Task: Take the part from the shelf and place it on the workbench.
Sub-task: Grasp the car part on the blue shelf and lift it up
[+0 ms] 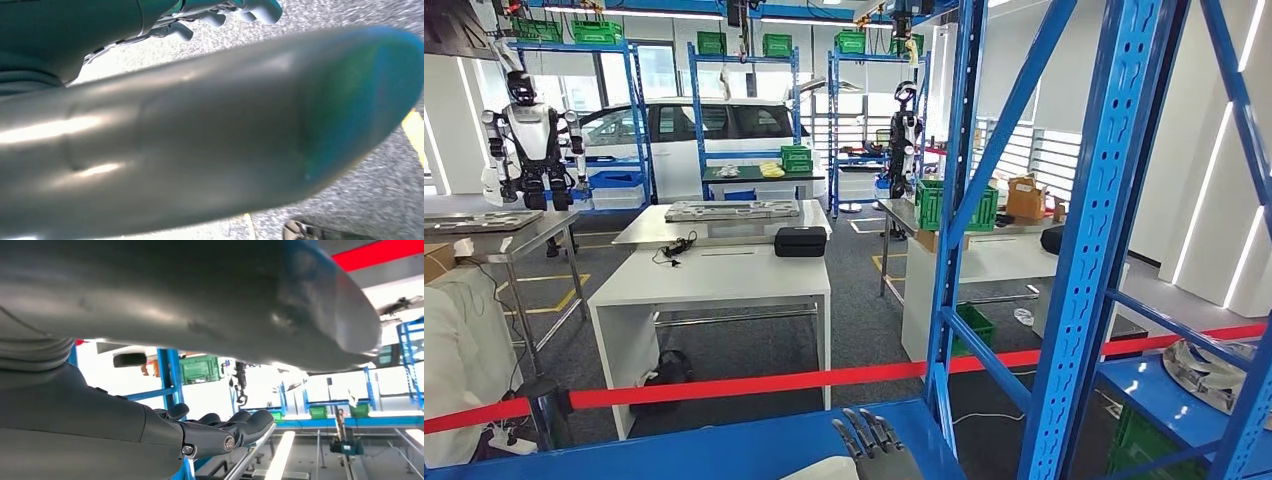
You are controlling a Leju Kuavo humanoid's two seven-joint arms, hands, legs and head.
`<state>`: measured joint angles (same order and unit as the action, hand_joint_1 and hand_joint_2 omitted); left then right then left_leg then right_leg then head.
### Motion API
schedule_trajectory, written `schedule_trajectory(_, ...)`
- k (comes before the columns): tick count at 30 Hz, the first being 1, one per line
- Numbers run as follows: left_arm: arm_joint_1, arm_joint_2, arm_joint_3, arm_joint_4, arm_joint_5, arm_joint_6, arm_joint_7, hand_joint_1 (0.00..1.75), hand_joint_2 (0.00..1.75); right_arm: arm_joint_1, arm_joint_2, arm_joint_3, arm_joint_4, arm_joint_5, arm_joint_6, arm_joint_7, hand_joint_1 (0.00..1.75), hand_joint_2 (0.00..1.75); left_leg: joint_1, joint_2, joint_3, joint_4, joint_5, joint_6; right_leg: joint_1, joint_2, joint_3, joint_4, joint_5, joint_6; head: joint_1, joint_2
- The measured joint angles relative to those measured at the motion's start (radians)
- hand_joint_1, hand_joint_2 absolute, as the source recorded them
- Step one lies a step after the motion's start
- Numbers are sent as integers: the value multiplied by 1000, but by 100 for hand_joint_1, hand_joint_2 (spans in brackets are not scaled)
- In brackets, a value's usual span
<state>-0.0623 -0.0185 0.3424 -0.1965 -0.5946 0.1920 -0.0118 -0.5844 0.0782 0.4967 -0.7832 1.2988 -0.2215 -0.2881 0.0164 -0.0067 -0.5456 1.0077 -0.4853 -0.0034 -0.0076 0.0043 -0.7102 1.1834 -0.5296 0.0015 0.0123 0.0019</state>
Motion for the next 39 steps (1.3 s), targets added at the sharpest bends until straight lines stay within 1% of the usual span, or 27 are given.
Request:
schedule_trajectory(1, 0, -1, 1, 0, 0, 1, 1, 0, 0, 0, 0, 0, 2, -2, -1, -2, 0, 0, 0, 0, 7, 0, -6, -2, 0, 0, 12, -44, 34, -2, 0, 0)
schedule_trajectory(2, -1, -1, 1, 0, 0, 1, 2, 0, 0, 0, 0, 1, 2, -2, -1, -3, 0, 0, 0, 0, 12, 0, -9, -3, 0, 0, 22, -74, 58, -4, 1, 0)
schedule_trajectory(3, -1, -1, 1, 0, 0, 2, 2, 0, 0, 0, 0, 1, 3, -3, -2, -3, 0, 0, 0, 0, 13, 0, -10, -3, 0, 0, 26, -84, 66, -5, 1, 0)
schedule_trajectory(5, -1, -2, 2, 0, 0, 2, 2, 0, 0, 0, 0, 1, 3, -3, -2, -4, 0, 0, 0, 0, 14, 0, -11, -4, 0, 0, 28, -91, 72, -6, 1, 0)
schedule_trajectory(6, -2, -2, 2, 0, -1, 3, 3, 0, 0, -1, 0, 1, 6, -5, -3, -6, 0, 0, 0, -1, 17, 1, -14, -7, 3, 0, 33, -109, 77, -9, 0, 0)
schedule_trajectory(7, -3, -3, 3, 0, -1, 8, 5, 0, 0, -1, 0, 2, 11, -12, -1, -12, 0, 0, -1, -1, 22, 1, -19, -14, 6, 0, 39, -127, 89, -14, 0, 0)
schedule_trajectory(9, -7, -6, 6, 0, -4, 21, 12, 0, 0, -4, 2, 3, 26, -38, 12, -36, 0, 0, -1, -1, 28, 12, -31, -35, 8, 0, 61, -160, 104, -33, -2, 0)
schedule_trajectory(10, -9, -7, 6, 0, -7, 28, 17, 0, 0, -6, 3, 3, 32, -53, 21, -49, 0, 0, 0, 1, 19, 37, -39, -43, 7, 0, 70, -163, 109, -42, -3, 0)
schedule_trajectory(11, -11, -8, 7, 0, -9, 31, 22, 0, 0, -7, 3, 3, 38, -65, 29, -60, 0, 0, 0, 1, -5, 82, -54, -49, 6, 0, 78, -165, 106, -49, -5, 0)
schedule_trajectory(13, -14, -8, 8, 0, -12, 34, 34, 0, 0, -8, 3, 3, 50, -81, 44, -74, 0, 0, 0, 2, -79, 204, -101, -53, 8, 0, 81, -165, 100, -57, -7, 0)
schedule_trajectory(14, -14, -8, 10, 0, -12, 36, 39, 0, 0, -7, 3, 3, 56, -87, 50, -80, 0, 0, 0, 2, -111, 252, -122, -55, 10, 0, 81, -165, 98, -59, -8, 0)
schedule_trajectory(15, -14, -8, 11, 0, -12, 36, 43, 0, 0, -6, 3, 3, 60, -91, 54, -84, 0, 0, 0, 2, -132, 281, -135, -56, 11, 0, 82, -164, 96, -60, -8, 0)
schedule_trajectory(16, -13, -9, 11, 0, -12, 37, 45, 0, 0, -6, 3, 3, 63, -93, 56, -87, 0, 0, 0, 2, -142, 294, -141, -56, 11, 1, 82, -164, 95, -61, -8, 0)
schedule_trajectory(19, -13, -9, 11, 0, -12, 37, 46, 0, 0, -6, 3, 3, 64, -94, 57, -87, 0, 0, 0, 2, -145, 296, -140, -56, 11, 1, 82, -164, 95, -61, -8, 0)
schedule_trajectory(20, -13, -9, 12, 0, -14, 37, 51, 0, 0, -6, 3, 3, 71, -102, 68, -93, 0, 0, 0, 2, -138, 268, -119, -55, 12, 2, 84, -163, 93, -60, -8, 0)
schedule_trajectory(21, -13, -9, 12, 0, -17, 38, 57, 0, 0, -6, 3, 3, 80, -112, 81, -101, 0, 0, 0, 2, -123, 218, -85, -53, 12, 3, 87, -161, 90, -59, -8, 0)
schedule_trajectory(23, -15, -10, 12, 1, -33, 43, 77, 0, 0, -11, 2, 4, 126, -137, 125, -122, 0, 0, -3, 2, -74, 76, -3, -39, 15, 4, 90, -154, 79, -47, -8, 0)
schedule_trajectory(24, -17, -11, 12, 1, -40, 45, 85, 0, 0, -13, 2, 4, 147, -142, 138, -127, 0, 0, -4, 2, -56, 32, 19, -34, 17, 4, 91, -151, 77, -48, -8, 0)
schedule_trajectory(25, -18, -12, 12, 1, -46, 46, 91, 0, 0, -16, 1, 5, 169, -146, 150, -129, 0, 0, -5, 2, -48, 11, 27, -30, 19, 3, 91, -151, 76, -50, -7, 0)
schedule_trajectory(27, -20, -15, 12, 1, -52, 46, 96, 0, 0, -20, 0, 7, 196, -147, 164, -128, 0, 0, -6, 0, -48, 10, 31, -29, 20, 2, 94, -155, 79, -60, -6, 0)
schedule_trajectory(31, -24, -19, 12, 1, -58, 46, 104, 0, 0, -29, 0, 15, 242, -148, 186, -119, 0, 0, -7, 0, -48, 10, 29, -19, 20, 2, 100, -165, 80, -48, -4, 0)
schedule_trajectory(35, -25, -23, 12, 1, -60, 46, 105, 0, 0, -31, 0, 25, 272, -148, 190, -115, 0, 0, -7, 0, -48, 10, 27, -15, 19, 2, 103, -171, 81, -32, -3, 0)
schedule_trajectory(39, -25, -25, 12, 1, -61, 46, 106, 0, 0, -31, 0, 29, 288, -148, 191, -114, 0, 0, -8, 0, -48, 11, 27, -13, 18, 2, 104, -171, 81, -25, -4, 0)
